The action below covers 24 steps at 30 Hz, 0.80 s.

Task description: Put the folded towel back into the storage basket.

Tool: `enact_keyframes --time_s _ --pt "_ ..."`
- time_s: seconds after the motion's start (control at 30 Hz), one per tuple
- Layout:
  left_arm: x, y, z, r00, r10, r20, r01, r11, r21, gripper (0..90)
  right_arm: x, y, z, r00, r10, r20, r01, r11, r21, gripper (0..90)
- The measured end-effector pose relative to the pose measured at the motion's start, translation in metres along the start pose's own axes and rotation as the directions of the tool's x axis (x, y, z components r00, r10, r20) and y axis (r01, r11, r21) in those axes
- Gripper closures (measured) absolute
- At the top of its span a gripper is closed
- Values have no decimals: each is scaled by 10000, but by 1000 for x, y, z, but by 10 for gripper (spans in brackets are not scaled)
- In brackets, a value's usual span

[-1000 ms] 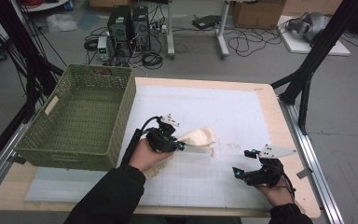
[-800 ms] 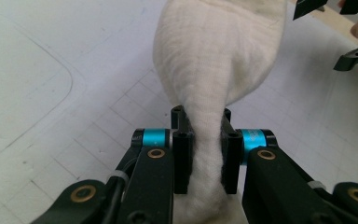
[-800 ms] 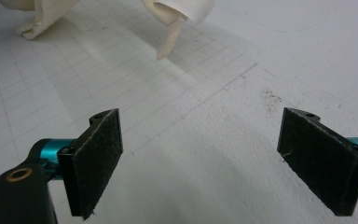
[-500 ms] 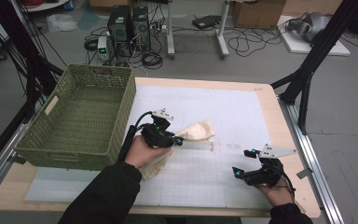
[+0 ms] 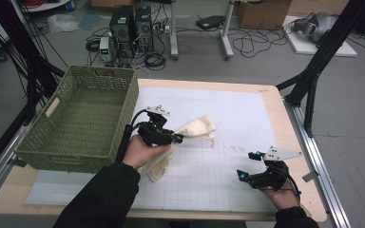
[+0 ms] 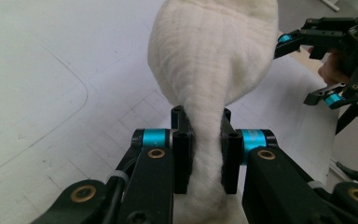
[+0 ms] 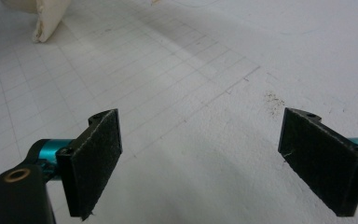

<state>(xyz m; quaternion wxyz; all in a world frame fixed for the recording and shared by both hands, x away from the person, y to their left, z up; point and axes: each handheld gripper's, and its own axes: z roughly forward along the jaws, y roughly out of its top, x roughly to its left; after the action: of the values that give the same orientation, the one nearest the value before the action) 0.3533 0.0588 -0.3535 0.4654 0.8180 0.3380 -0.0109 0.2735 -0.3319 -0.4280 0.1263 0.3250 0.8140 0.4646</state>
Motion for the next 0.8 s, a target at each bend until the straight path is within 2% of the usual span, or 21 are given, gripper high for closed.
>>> enact_keyframes --time_s 0.1,0.4,0.53,0.7,0.8 --pt "1 2 -4 9995 -259 176 263 9995 -196 799 0 0 0 10000 8 0 -8 10000 21 127" --pt "7 6 -15 9968 -770 191 778 9958 -480 800 0 1 2 10000 -11 -39 11 10000 33 127" --pt "10 7 -20 9930 -1138 333 1160 9904 -746 799 0 1 2 10000 -3 -73 3 10000 51 127" --pt "12 9 -25 9918 -1221 378 1250 9884 -860 800 -1 1 3 10000 -46 -66 46 10000 47 125" --pt "14 10 -28 9892 -1407 412 1441 9848 -974 799 -1 1 4 10000 -46 -88 46 10000 37 125"
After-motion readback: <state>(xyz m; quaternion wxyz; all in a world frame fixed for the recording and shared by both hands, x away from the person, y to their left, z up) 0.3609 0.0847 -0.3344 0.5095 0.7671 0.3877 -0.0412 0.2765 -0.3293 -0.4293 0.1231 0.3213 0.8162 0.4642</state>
